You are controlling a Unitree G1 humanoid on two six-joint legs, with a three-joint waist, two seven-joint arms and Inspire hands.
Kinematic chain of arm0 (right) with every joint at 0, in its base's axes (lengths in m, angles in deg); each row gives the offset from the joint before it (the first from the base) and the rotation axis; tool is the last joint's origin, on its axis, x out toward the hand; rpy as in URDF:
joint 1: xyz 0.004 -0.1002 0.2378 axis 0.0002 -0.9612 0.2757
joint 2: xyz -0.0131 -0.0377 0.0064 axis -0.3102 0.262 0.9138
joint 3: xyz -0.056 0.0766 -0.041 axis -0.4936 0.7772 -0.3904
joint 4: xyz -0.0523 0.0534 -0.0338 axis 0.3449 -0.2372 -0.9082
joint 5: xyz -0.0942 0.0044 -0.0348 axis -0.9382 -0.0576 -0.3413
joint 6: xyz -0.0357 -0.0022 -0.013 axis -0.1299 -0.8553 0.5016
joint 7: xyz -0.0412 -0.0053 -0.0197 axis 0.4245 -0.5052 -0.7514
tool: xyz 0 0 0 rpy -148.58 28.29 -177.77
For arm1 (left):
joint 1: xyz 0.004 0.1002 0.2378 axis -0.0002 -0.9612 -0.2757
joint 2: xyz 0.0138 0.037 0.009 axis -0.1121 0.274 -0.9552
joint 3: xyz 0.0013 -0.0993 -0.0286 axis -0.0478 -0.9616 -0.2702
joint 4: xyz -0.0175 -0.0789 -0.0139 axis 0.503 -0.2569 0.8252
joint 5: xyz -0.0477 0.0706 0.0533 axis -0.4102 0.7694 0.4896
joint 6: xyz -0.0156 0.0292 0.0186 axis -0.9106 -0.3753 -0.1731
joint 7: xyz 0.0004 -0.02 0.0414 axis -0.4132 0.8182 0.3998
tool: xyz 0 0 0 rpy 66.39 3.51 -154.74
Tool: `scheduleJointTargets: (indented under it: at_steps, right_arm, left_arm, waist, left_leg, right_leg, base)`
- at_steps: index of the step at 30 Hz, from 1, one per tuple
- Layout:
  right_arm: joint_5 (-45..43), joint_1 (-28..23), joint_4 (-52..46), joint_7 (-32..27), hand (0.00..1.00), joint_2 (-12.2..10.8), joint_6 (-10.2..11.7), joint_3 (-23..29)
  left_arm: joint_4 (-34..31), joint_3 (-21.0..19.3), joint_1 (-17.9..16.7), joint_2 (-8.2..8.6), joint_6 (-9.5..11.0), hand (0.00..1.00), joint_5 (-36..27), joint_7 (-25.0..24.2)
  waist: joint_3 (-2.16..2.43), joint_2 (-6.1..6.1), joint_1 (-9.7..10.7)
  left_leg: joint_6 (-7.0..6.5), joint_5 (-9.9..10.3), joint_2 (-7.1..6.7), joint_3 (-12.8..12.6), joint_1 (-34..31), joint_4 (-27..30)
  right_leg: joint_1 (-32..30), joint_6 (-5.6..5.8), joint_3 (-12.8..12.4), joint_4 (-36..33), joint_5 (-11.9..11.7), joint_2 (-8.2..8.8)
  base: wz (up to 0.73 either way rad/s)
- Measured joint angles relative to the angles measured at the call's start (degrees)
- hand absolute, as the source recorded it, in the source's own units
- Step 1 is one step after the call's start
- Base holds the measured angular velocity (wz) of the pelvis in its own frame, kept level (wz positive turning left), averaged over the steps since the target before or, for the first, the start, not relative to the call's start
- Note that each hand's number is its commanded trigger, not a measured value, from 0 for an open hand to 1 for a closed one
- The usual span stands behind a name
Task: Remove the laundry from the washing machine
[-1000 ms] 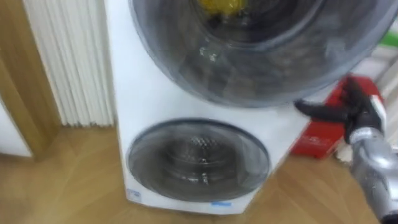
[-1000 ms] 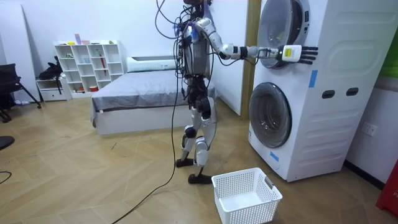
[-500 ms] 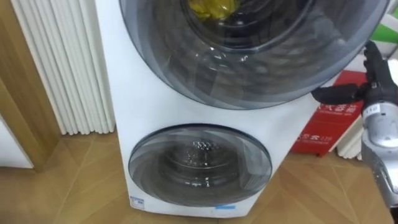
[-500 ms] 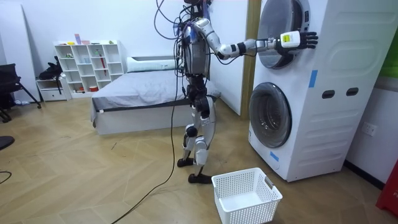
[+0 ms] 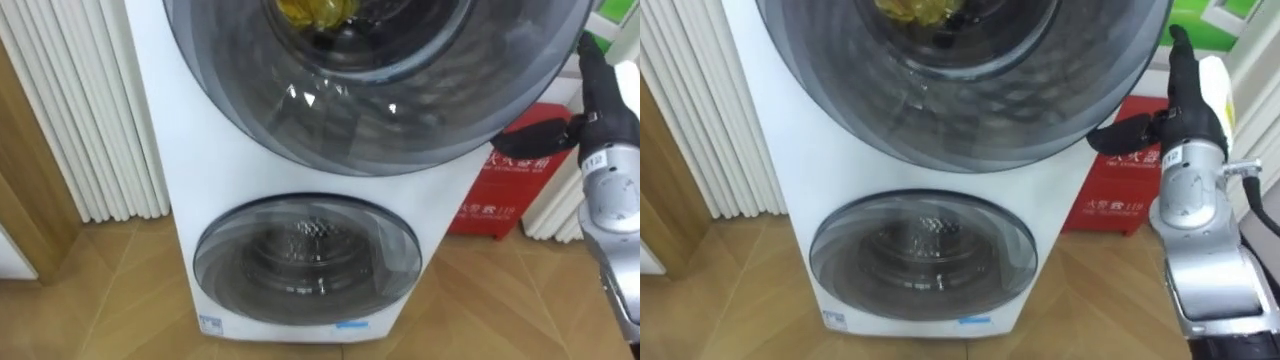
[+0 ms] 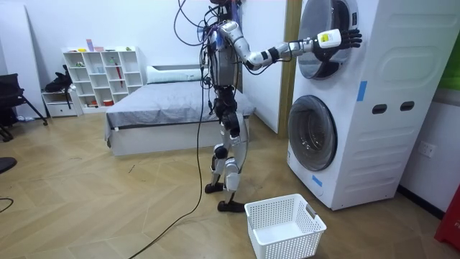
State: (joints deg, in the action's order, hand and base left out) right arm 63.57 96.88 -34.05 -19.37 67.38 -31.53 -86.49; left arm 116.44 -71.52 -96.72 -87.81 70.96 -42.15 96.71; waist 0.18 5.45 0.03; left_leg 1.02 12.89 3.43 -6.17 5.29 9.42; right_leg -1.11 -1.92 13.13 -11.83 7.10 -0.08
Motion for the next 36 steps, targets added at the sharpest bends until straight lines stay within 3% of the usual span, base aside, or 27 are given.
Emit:
scheduleJointTargets:
  at_steps: [9,16,20,24,36]
  right_arm:
    - [-0.6,-1.4,-4.1,0.5,0.00,0.0,0.0,0.3]
    - [-1.7,-6.0,-12.7,3.3,0.00,0.0,0.0,0.8]
    - [-0.4,-8.5,-16.6,5.6,0.00,0.0,0.0,1.6]
    - [-0.1,-10.0,-18.8,6.7,0.00,0.0,0.0,1.8]
    - [4.9,-13.1,-21.1,12.8,0.00,0.0,0.5,4.2]
  left_arm:
    - [0.1,0.0,-0.2,0.11,0.9,0.00,0.0,0.4]
    - [0.3,0.1,-0.3,0.71,1.2,0.00,-1.3,0.9]
    - [1.4,0.1,0.1,0.71,2.8,0.00,-2.0,1.4]
    - [1.7,1.2,0.1,0.59,3.2,0.00,-2.3,2.0]
    - [2.0,2.3,0.4,0.27,3.7,0.00,-2.3,1.7]
  waist:
    - [0.15,0.17,0.0]
    - [0.21,0.07,1.4]
    - [0.28,0.03,2.0]
    - [0.31,0.09,2.4]
    - [0.26,1.18,2.6]
  left_leg:
    - [0.00,0.0,0.02,-1.2,0.3,0.2]
    - [0.00,0.0,0.15,-1.7,0.9,0.1]
    - [0.01,0.0,0.19,-2.1,1.3,-0.1]
    - [0.01,0.0,0.18,-2.6,1.4,0.0]
    - [0.02,0.0,0.30,-2.8,2.7,-0.1]
  right_leg:
    - [-0.5,-0.65,-1.9,-1.0,0.5,0.01]
    - [-0.3,-0.73,-2.2,-1.1,0.4,-0.07]
    - [0.1,-0.78,-2.3,-0.9,0.5,-0.11]
    - [0.1,-0.82,-2.4,-0.8,0.5,-0.09]
    - [1.3,-0.92,-2.0,-0.7,0.5,-0.17]
  base:
    - [-0.07]
    - [-0.03]
    - [-0.01]
    - [-0.02]
    - [-0.02]
